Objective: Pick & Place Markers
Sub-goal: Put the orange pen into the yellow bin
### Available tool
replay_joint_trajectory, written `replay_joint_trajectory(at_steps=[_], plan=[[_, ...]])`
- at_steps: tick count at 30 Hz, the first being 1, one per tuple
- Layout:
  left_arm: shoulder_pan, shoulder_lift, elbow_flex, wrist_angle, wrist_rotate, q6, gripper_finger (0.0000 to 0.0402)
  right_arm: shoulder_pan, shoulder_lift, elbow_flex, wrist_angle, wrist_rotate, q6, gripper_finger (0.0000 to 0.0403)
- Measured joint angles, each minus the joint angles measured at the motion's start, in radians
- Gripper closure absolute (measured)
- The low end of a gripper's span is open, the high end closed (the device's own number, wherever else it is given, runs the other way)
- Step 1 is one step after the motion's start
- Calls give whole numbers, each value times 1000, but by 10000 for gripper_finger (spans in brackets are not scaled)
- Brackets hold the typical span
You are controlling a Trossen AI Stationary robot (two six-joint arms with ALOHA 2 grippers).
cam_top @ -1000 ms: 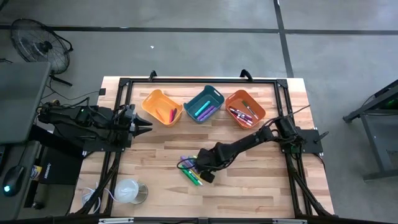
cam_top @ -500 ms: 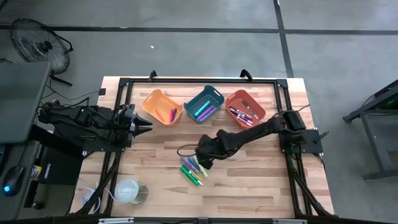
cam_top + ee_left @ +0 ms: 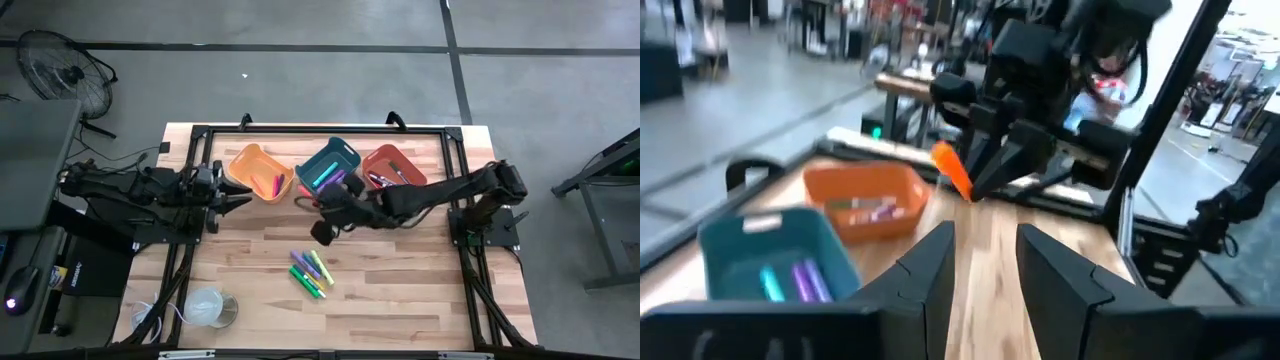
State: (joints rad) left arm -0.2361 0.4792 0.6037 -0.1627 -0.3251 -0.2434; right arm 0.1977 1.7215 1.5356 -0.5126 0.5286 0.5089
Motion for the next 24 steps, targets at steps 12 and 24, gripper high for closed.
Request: replay_joint_trajectory(at_steps=[12,24], plan=[[1,163,0,399,116,196,276,-9,-81,0,280,-30,-261,384],[1,373,0,724,-30,179,182,-10,-85,2,412,-164,-382,384]])
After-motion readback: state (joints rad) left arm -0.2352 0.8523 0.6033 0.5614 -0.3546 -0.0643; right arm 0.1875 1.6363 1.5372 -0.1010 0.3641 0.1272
